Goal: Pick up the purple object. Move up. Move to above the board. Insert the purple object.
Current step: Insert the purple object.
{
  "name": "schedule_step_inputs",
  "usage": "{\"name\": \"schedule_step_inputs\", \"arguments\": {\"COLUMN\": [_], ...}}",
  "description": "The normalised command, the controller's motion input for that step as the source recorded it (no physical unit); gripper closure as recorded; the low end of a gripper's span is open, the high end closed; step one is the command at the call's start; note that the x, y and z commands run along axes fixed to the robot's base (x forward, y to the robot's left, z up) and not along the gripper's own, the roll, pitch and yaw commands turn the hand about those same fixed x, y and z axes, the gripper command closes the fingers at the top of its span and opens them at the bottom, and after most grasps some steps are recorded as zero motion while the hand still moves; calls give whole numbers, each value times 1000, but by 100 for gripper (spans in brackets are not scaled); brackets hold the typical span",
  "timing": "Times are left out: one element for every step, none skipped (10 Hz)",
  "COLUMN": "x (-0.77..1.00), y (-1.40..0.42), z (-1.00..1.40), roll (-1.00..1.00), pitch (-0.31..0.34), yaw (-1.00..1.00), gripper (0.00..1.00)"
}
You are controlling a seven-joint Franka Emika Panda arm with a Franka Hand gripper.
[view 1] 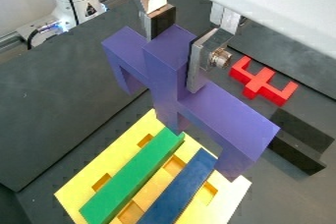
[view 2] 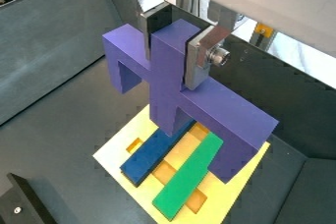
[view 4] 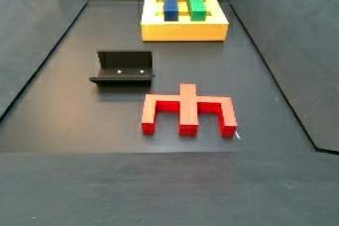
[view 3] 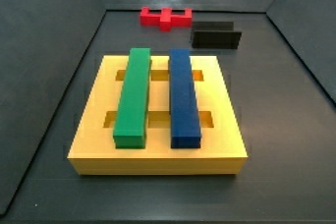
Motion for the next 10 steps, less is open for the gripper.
{"name": "schedule_step_inputs", "arguments": {"x": [54, 51, 69, 0, 0, -97, -206, -243, -6, 0], "y": [-46, -269, -414, -517, -734, -826, -757, -574, -323, -174], "z": [-126, -309, -140, -160, -440, -526, -677, -683, -826, -571], "roll": [-116, -367, -450, -404, -39, 41, 109, 143, 0, -107], "pitch": [0, 0, 0, -24, -50, -210, -266, -236, -43, 0], "yaw": [-43, -63, -40, 86, 297, 320, 331, 429, 311, 197], "gripper": [100, 100, 100, 100, 100, 100, 100, 100, 100, 100]}}
